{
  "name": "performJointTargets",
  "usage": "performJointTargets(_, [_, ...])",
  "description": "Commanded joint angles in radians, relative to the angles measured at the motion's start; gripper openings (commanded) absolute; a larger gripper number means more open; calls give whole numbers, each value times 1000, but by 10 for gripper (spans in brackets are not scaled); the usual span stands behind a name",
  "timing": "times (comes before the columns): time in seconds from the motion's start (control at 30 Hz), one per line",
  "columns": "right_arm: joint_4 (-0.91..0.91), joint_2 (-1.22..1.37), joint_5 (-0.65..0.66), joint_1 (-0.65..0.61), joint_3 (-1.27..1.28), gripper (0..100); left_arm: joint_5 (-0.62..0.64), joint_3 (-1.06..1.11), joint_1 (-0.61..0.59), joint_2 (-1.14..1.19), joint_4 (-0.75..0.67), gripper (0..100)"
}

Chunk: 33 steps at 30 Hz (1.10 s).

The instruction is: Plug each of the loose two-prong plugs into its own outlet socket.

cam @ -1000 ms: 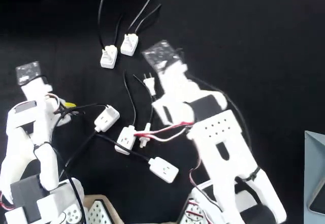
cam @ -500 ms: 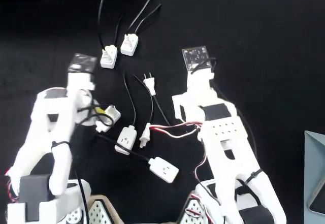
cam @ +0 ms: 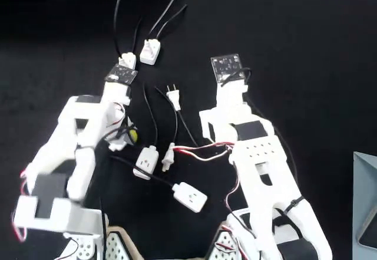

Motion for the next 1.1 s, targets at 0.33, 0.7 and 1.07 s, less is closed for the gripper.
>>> performJointTargets(0.33, [-15,-31,-5,14,-2,145,-6,-418,-18,146,52,65])
performJointTargets(0.7, [-21,-31,0,9,13,145,83,-921,-39,489,61,66])
performJointTargets(1.07, [-21,-31,2,9,13,145,84,-1425,-133,787,226,66])
